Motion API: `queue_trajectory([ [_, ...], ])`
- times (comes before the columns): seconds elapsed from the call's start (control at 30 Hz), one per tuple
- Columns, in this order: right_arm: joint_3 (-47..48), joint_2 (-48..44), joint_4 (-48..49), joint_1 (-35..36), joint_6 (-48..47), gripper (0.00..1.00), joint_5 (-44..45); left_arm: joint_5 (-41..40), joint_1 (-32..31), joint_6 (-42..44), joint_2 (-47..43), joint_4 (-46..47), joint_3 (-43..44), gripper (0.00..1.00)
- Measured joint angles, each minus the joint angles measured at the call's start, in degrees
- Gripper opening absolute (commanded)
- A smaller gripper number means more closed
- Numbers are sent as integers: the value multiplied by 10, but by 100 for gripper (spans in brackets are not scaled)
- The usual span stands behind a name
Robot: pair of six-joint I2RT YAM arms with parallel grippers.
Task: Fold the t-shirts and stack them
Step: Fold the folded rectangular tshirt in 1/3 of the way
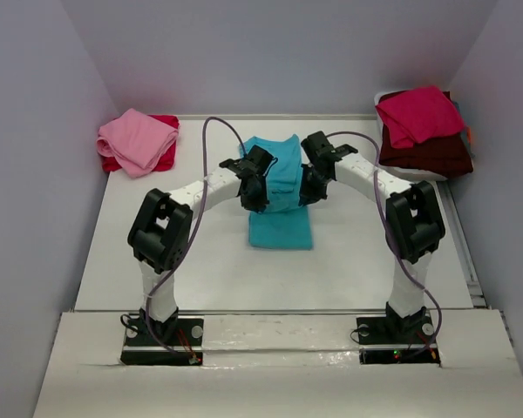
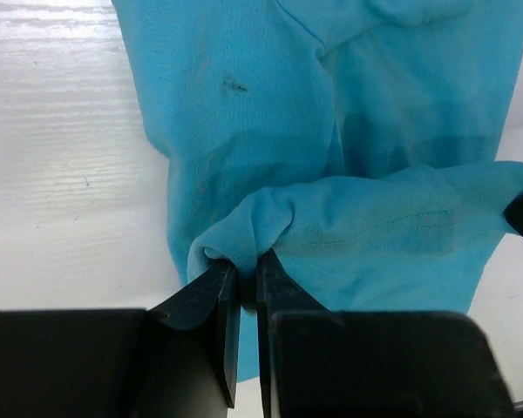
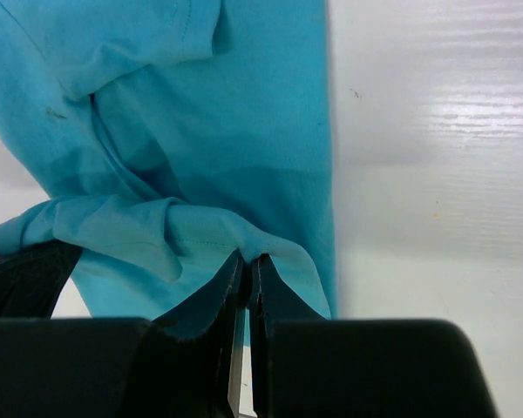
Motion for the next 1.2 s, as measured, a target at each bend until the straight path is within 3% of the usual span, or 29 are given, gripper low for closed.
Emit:
queue_trajectory([
  [0.33, 25, 33, -4, -11, -10, 7, -3, 1, 9, 6, 32, -6, 42, 10],
  [1.03, 99, 90, -19, -23, -32, 7, -17, 2, 20, 7, 41, -8, 46, 11],
  [1.13, 109, 93, -23, -23, -36, 11, -18, 2, 22, 7, 47, -5, 46, 26],
  [1.17, 111, 95, -24, -23, -38, 18, -19, 2, 23, 7, 50, -5, 46, 45],
  [1.2, 114, 96, -24, -23, -40, 22, -19, 2, 24, 7, 53, -4, 46, 50],
])
